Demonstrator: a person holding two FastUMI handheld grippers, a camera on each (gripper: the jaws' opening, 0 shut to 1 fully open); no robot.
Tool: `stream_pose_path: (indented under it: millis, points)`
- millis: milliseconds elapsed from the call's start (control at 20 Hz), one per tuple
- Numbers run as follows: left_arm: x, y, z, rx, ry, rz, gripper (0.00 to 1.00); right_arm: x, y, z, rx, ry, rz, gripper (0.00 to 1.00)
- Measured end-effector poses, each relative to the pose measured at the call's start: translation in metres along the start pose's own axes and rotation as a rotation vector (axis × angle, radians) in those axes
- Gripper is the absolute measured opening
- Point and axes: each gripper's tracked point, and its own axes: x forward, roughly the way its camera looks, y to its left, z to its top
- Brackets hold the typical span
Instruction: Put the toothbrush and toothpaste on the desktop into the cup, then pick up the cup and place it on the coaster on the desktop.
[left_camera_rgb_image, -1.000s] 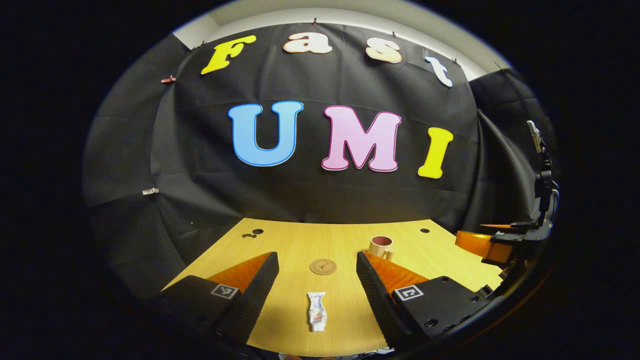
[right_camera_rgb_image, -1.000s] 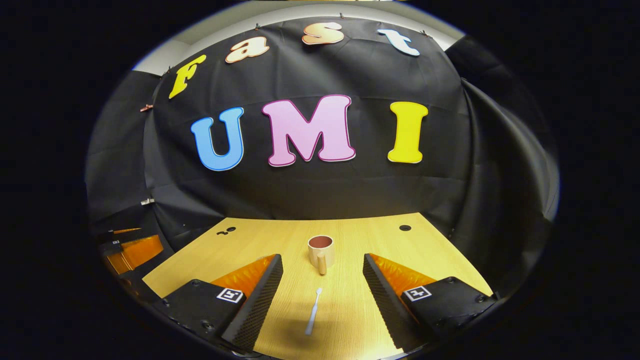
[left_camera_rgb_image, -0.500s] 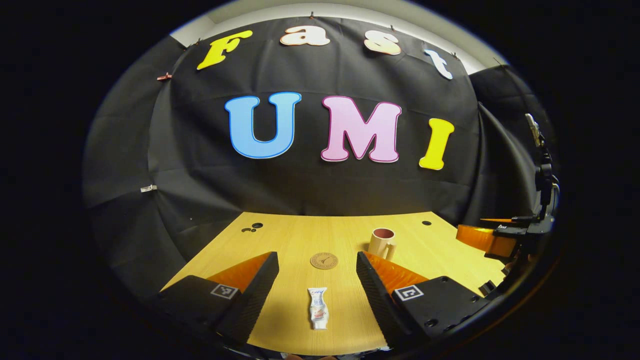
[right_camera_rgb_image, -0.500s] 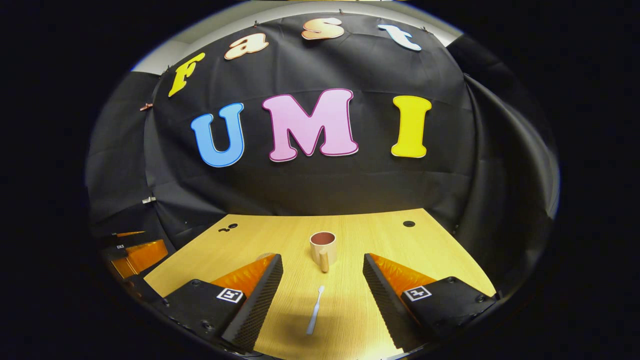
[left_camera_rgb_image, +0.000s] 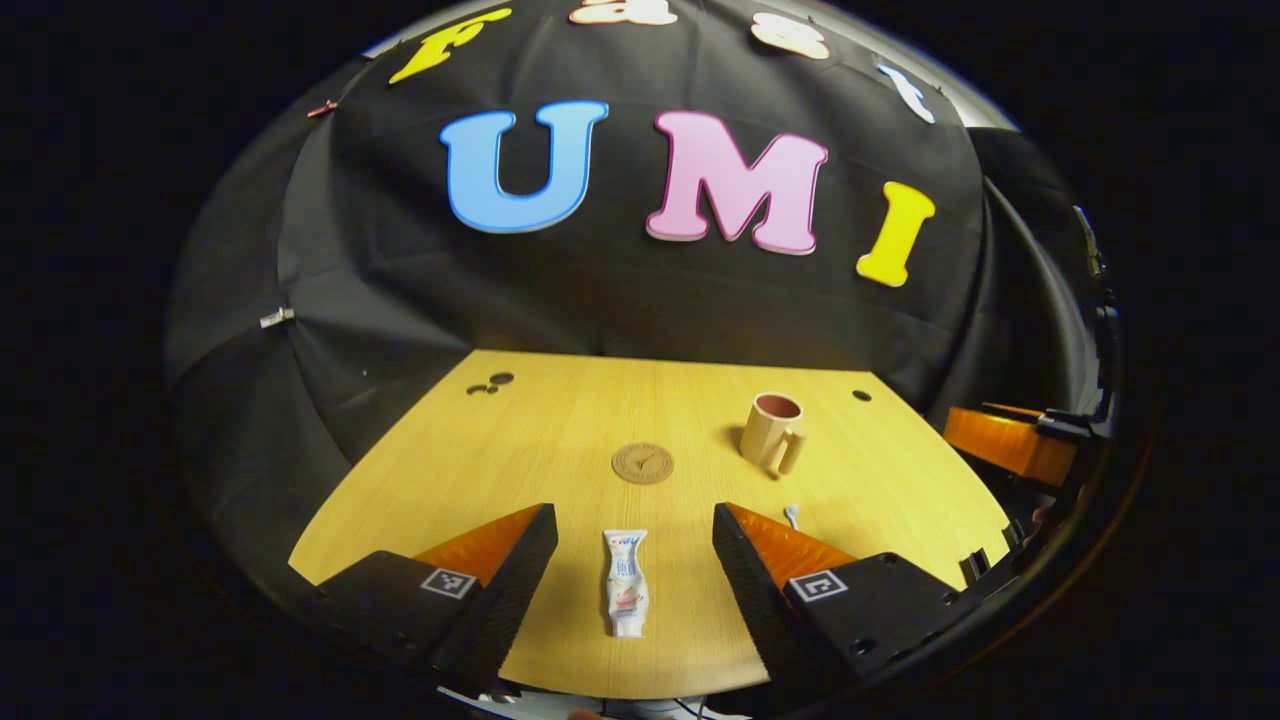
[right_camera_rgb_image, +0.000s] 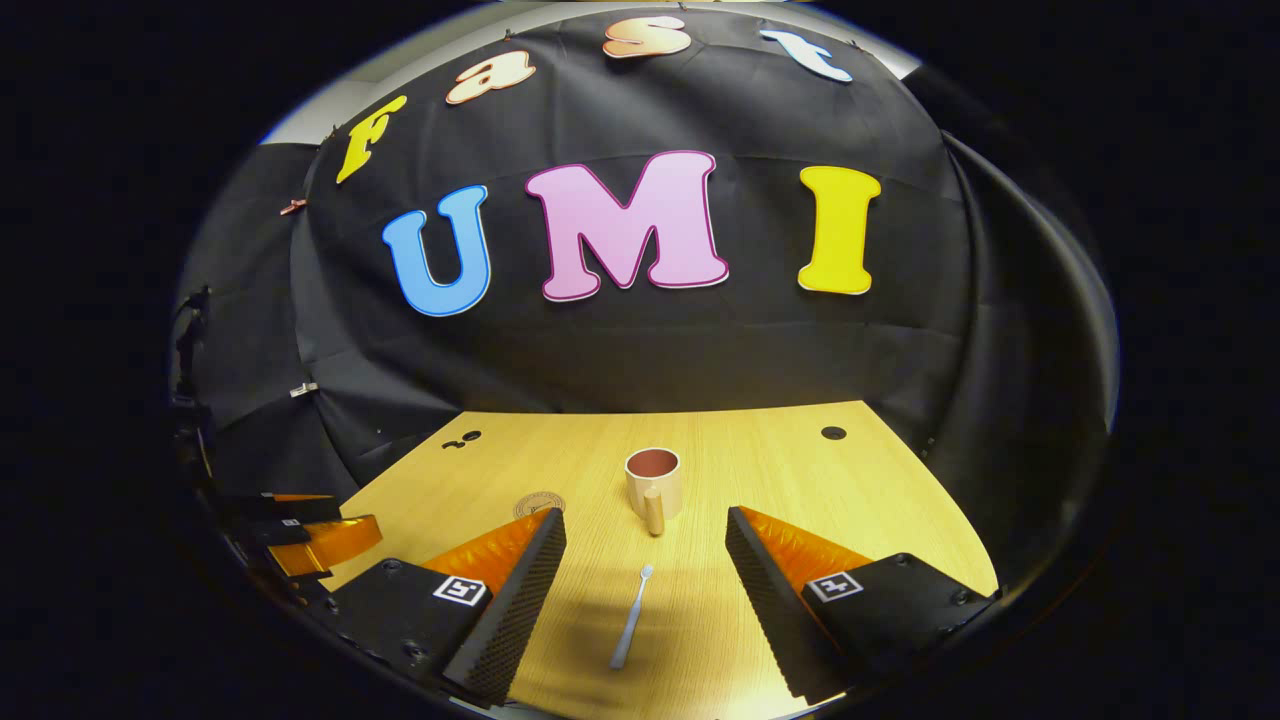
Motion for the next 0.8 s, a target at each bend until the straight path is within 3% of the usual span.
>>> stream_pose_path:
  millis: [350, 800]
  points:
    - [0.061, 0.010, -0.046, -0.010, 0.223, 0.029, 0.98, 0.022, -0.010, -0.030, -0.026, 0.117, 0.059, 0.99]
    - [0.123, 0.017, -0.101, 0.013, 0.462, 0.061, 0.98, 0.040, -0.025, -0.068, 0.005, 0.228, 0.061, 0.99]
